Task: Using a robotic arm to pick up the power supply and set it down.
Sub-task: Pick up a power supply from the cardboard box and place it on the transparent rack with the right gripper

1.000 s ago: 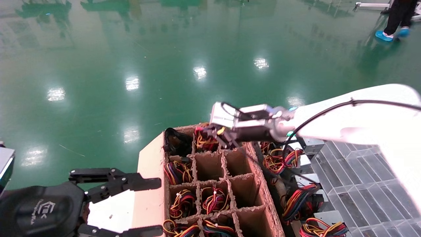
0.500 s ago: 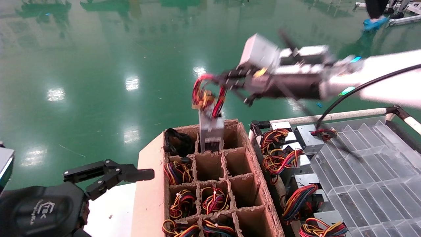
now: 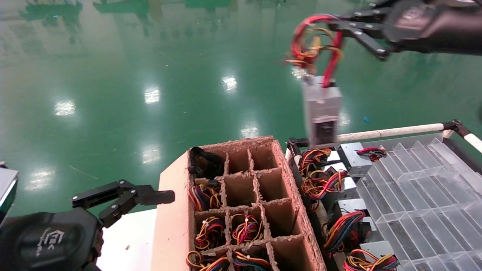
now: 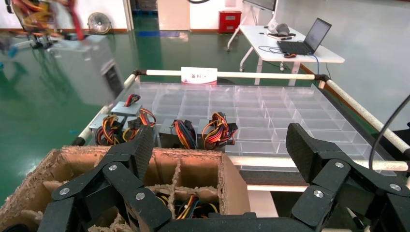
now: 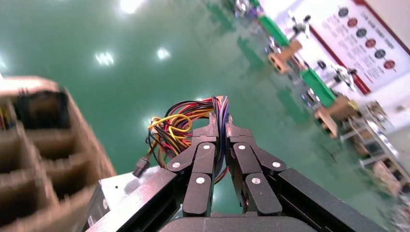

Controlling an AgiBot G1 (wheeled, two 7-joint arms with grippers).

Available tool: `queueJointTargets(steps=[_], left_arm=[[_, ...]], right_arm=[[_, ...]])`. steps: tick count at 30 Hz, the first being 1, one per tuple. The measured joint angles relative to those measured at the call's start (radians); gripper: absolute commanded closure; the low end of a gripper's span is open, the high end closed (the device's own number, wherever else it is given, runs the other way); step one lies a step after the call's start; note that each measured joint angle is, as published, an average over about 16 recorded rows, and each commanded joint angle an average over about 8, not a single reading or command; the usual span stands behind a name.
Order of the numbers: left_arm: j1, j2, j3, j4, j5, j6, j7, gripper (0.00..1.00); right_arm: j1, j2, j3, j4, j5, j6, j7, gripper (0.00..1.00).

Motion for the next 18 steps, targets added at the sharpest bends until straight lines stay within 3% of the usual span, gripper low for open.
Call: queueJointTargets(steps=[10, 18], left_arm=[[0.0, 0.0, 0.0, 0.0, 0.0, 0.0, 0.0, 0.0], [0.0, 0.0, 0.001, 0.0, -0.001, 0.0, 0.0, 0.0]], right_arm=[[0.06, 0.142, -0.005, -0.096, -0.049, -0.099, -0.086, 1.0], [0.073, 0.195, -0.023, -0.196, -0.088, -0.148, -0.169, 1.0]])
